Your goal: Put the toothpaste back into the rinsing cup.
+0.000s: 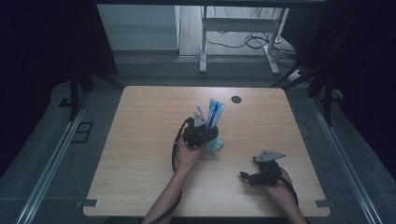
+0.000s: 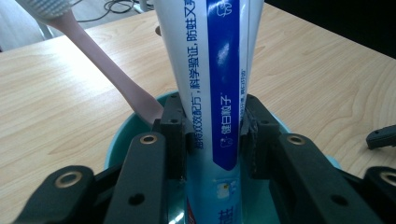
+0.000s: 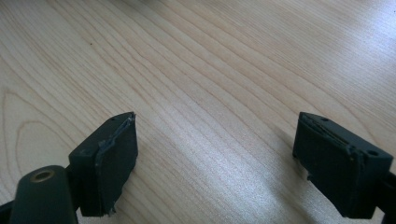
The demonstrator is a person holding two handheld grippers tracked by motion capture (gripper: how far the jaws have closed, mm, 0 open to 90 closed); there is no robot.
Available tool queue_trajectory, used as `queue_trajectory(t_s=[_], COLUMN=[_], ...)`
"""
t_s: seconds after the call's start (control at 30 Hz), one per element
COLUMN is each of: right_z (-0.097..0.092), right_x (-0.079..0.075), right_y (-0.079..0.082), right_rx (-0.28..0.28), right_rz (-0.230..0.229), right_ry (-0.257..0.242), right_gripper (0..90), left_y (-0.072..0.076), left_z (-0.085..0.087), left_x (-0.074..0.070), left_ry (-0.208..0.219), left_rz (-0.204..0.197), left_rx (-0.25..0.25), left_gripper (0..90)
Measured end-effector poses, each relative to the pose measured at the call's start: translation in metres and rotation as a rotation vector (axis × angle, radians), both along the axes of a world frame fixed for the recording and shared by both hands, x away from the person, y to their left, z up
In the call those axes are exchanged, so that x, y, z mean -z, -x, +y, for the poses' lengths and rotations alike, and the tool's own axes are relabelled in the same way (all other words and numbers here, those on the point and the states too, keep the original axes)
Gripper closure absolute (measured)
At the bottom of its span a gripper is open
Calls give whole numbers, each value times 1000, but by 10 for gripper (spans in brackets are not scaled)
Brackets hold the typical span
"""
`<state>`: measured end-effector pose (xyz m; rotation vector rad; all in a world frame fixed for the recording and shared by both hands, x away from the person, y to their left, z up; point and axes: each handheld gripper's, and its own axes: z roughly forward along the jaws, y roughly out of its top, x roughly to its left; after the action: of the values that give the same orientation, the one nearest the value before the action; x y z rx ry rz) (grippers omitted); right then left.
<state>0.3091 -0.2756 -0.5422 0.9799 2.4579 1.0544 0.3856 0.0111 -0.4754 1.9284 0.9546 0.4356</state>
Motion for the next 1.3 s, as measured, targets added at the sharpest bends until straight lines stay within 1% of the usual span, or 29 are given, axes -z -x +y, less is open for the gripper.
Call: queue_trajectory(t_s=[0.07, 0.17, 0.27, 0.4, 0.5, 0.6, 0.67, 0.83, 1.0, 1.1, 1.17, 1.3], right_z=[0, 0, 0, 0, 0, 0, 0, 0, 0, 0, 0, 0], right_x=[0, 0, 0, 0, 0, 0, 0, 0, 0, 0, 0, 0], right_y=[0, 0, 0, 0, 0, 0, 0, 0, 0, 0, 0, 0], right_rx=[0, 0, 0, 0, 0, 0, 0, 0, 0, 1, 1, 0], right_rz=[0, 0, 0, 0, 0, 0, 0, 0, 0, 1, 1, 0], right_ry=[0, 0, 0, 0, 0, 0, 0, 0, 0, 0, 0, 0], right_gripper=[140, 140, 140, 140, 140, 140, 140, 140, 140, 140, 140, 140], left_y=[-1, -3, -3, -3, -3, -2, -2, -2, 1, 3, 4, 6], left_z=[1, 2, 3, 4, 5, 5, 5, 7, 9, 9, 9, 10], left_x=[0, 0, -1, -4, -5, -3, -2, -1, -5, -8, -10, -12], left_ry=[10, 25, 30, 53, 55, 57, 52, 61, 80, 72, 72, 85], left_rz=[21, 35, 37, 42, 48, 61, 59, 55, 54, 49, 51, 64], left_rx=[4, 4, 6, 15, 23, 29, 28, 32, 45, 48, 50, 53], left_gripper=[651, 646, 631, 586, 551, 515, 499, 434, 391, 368, 349, 317])
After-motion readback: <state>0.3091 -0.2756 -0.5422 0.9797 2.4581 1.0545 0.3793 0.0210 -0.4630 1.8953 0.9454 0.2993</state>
